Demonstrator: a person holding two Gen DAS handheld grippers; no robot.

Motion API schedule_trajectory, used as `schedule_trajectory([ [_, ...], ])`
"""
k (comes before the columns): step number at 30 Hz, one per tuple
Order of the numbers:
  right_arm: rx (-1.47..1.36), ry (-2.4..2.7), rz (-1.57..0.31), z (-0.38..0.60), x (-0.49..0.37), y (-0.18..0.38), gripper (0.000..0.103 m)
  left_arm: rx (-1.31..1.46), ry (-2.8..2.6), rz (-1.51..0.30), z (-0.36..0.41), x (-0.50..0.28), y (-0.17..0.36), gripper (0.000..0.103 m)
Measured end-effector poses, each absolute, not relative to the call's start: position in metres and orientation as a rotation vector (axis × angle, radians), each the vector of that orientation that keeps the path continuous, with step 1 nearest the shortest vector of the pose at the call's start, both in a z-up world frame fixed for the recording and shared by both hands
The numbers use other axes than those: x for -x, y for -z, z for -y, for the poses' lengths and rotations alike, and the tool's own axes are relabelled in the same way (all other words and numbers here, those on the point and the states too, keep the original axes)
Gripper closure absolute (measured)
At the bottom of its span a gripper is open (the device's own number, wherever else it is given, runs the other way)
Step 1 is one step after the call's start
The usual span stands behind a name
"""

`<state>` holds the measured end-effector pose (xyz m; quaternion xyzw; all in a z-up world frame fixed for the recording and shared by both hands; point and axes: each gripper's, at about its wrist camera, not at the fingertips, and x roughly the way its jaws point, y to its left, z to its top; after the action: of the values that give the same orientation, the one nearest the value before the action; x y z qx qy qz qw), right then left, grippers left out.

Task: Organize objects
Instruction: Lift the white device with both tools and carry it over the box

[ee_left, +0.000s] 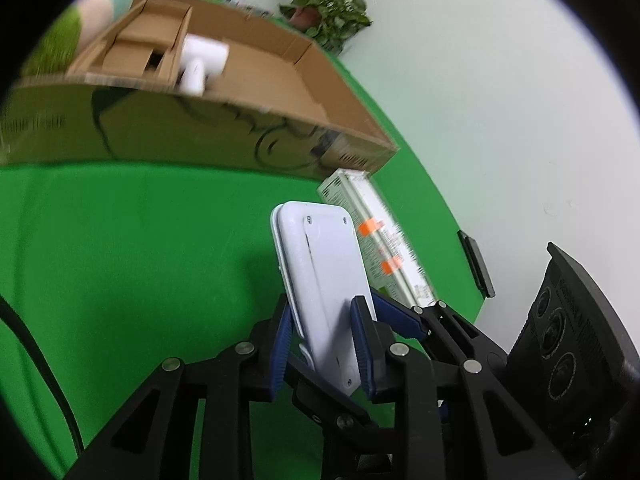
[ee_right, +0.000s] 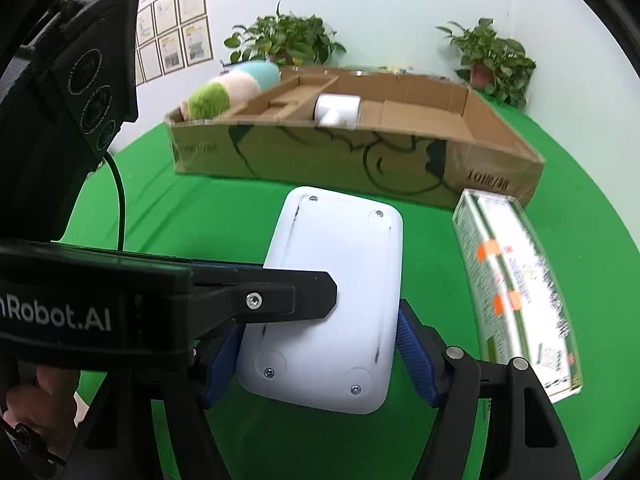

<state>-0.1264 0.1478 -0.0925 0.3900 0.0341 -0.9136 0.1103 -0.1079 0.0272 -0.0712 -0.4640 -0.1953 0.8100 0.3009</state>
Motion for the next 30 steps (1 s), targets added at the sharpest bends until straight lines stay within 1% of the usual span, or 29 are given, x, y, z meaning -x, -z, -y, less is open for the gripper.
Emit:
schedule_trajectory([
  [5, -1.054, 2.734, -0.101, -0.151, 0.108, 0.065, 0.035, 1.157, -2.189, 0.470, -0.029, 0.104, 0.043, 0.076],
  [14, -0.923, 2.793, -0.118, -0.150, 0.100, 0.020, 0.035, 1.039, -2.240, 0.431, -0.032, 0.104, -0.001, 0.077],
  [18, -0.875, 2.812, -0.129, -0.149, 0.102, 0.003, 0.035, 0.997, -2.256, 0.409, -0.034, 0.104, -0.012, 0.077],
  [22, -0.851, 2.829, -0.122, -0.150, 0.107, -0.012, 0.036, 0.959, -2.240, 0.400, -0.037, 0.109, -0.024, 0.083],
  [25, -0.821, 2.846, -0.136, -0.149, 0.113, -0.023, 0.037, 0.924, -2.264, 0.347, -0.042, 0.110, -0.033, 0.083],
  [30, -0.790, 2.856, -0.134, -0.150, 0.121, -0.035, 0.037, 0.905, -2.273, 0.346, -0.041, 0.117, -0.044, 0.083],
])
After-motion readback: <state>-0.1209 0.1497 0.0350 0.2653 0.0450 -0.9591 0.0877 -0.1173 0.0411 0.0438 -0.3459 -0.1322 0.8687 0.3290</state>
